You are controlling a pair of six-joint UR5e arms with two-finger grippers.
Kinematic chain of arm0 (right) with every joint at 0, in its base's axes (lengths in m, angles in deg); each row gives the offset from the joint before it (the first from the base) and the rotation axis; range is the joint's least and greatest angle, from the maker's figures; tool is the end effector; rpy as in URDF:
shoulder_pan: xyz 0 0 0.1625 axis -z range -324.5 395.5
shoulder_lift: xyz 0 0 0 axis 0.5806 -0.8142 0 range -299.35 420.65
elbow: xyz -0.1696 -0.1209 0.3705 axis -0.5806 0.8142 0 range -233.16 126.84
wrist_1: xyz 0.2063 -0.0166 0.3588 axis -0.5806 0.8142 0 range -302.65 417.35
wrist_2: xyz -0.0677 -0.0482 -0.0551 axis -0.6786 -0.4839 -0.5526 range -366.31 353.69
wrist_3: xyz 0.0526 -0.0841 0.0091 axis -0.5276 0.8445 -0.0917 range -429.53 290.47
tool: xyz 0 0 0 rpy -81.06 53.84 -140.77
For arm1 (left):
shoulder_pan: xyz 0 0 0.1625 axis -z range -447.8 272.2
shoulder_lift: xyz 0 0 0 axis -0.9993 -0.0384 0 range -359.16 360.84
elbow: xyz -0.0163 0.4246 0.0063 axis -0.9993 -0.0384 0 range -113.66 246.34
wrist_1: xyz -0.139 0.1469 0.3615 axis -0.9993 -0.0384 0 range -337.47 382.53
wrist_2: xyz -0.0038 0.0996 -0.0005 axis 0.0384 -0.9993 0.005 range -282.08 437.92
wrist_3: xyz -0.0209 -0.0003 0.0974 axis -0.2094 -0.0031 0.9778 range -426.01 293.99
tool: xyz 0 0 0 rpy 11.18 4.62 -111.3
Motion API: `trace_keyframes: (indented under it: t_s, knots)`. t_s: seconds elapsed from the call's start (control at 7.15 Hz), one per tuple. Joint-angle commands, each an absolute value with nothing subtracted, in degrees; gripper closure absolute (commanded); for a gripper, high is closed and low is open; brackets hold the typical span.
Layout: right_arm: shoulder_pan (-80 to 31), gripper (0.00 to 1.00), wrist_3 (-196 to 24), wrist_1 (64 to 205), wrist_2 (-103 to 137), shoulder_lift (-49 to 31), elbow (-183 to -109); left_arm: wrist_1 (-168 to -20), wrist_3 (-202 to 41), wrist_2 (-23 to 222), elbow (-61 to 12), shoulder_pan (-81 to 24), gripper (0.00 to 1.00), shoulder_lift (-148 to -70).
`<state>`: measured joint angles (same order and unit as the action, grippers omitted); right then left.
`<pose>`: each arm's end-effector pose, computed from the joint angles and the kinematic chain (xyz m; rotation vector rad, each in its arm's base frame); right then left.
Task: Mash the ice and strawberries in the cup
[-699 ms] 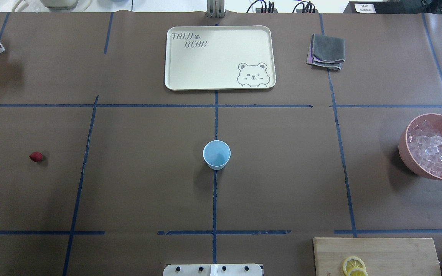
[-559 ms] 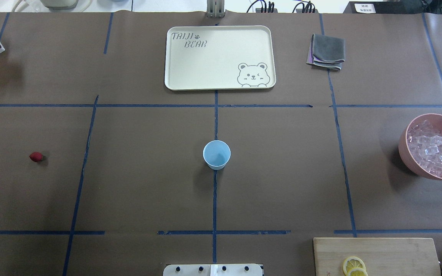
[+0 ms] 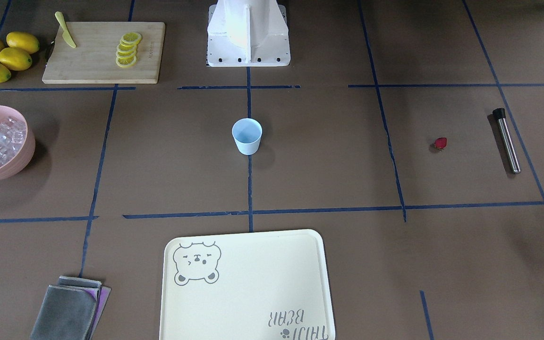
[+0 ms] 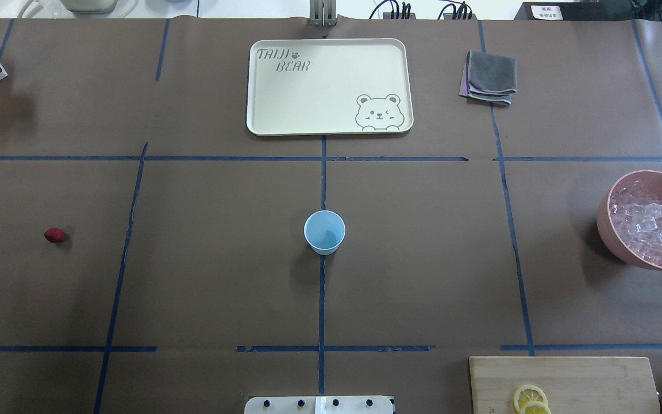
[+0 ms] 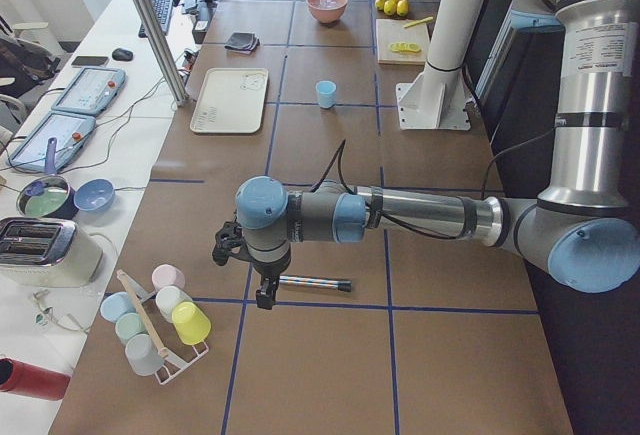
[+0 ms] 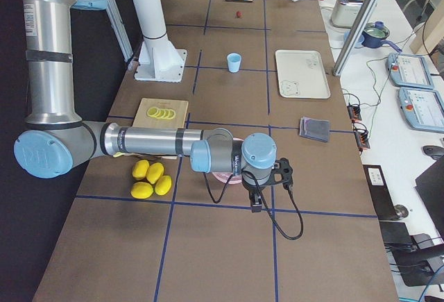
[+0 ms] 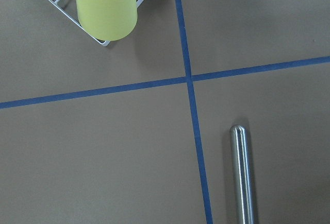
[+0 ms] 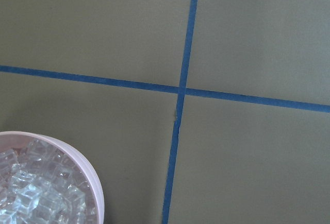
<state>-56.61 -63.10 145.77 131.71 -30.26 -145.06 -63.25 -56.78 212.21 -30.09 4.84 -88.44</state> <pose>0.0770 -0.4854 0.6428 0.1046 -0.8328 -0.0899 -0.0860 -0.4831 0.6171 0.1046 0.7669 0.1194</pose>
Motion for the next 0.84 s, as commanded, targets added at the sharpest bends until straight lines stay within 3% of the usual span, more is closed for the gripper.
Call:
trace_keyframes:
  t_s: [0.0, 0.42, 0.7]
  knots:
    - [-56.4, 0.0, -64.3, 145.9, 131.3, -29.6, -144.7, -63.2, -56.8, 212.2, -30.7, 4.8, 0.0, -88.4]
    - [-55.2, 0.0, -70.4, 136.4, 131.2, -31.7, -144.8, -63.2, -56.8, 212.2, -31.0, 4.9, 0.0, -88.2]
    - [-50.6, 0.0, -77.4, 136.6, 130.1, -32.2, -150.1, -63.2, -56.8, 212.2, -31.8, 4.9, 0.0, -87.5]
